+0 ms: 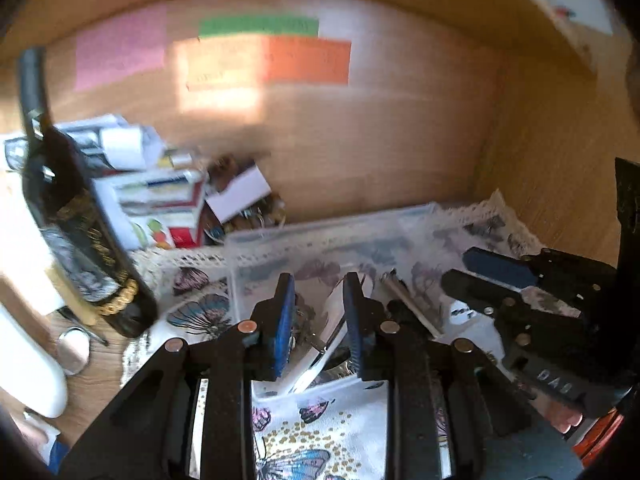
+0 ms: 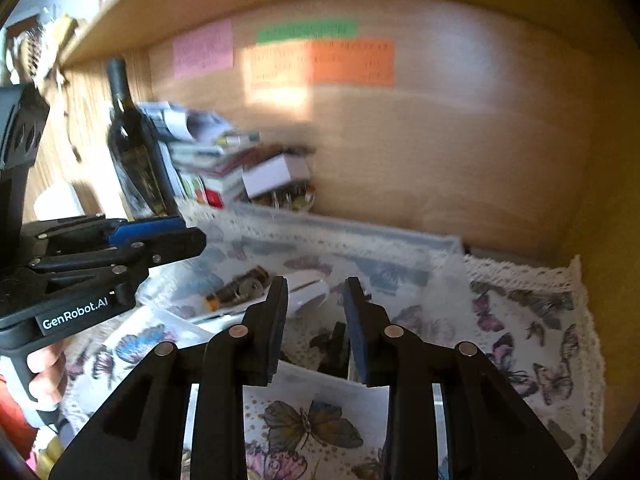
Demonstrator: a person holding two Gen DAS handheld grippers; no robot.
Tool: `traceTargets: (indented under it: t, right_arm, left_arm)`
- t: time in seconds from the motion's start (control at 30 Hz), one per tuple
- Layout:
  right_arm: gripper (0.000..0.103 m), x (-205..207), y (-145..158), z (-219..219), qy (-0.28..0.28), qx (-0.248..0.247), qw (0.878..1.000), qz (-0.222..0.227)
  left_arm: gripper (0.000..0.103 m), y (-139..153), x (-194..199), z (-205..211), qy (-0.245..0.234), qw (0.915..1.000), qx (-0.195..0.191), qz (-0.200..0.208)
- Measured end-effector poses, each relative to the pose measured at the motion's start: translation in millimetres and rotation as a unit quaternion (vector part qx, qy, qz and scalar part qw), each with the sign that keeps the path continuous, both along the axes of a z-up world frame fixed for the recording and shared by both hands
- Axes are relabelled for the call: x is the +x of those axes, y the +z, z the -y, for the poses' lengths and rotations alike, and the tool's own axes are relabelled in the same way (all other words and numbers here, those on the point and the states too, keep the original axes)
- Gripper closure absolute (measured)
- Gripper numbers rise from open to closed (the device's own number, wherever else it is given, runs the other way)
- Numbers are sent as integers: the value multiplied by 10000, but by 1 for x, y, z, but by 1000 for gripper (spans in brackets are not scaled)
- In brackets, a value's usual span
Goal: Organize rigid objects
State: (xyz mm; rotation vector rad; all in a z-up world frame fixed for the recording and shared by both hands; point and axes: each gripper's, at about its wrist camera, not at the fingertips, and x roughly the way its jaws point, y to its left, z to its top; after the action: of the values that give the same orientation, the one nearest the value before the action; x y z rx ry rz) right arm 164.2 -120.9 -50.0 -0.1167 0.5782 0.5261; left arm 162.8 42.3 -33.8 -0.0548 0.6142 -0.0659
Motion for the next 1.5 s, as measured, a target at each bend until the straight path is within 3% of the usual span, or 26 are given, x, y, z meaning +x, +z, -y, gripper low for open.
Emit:
traceTargets:
  t: [0.23, 0.37, 0.6, 0.8, 1.5]
  right_arm:
    - [61, -47, 38, 24, -204, 456, 9967, 637]
    - [45, -67, 47, 30, -310, 540, 9940, 894]
    - [16, -88, 47, 38, -545, 651, 9900, 1123]
    - [7, -101, 47, 40, -601, 713, 9884, 1200]
    - [3, -114, 52, 43, -606, 849, 9847, 1396]
  left_arm:
    - [58, 30, -51, 2, 94, 9975, -72, 699]
    - [34, 43, -81, 7, 175, 9936, -11, 1115]
    - [9, 51, -113, 15, 253, 9885, 37, 1487]
    - [6, 46, -123, 19, 321, 9878, 1, 1523]
    - [4, 44, -129, 23, 381, 9861, 67, 1613]
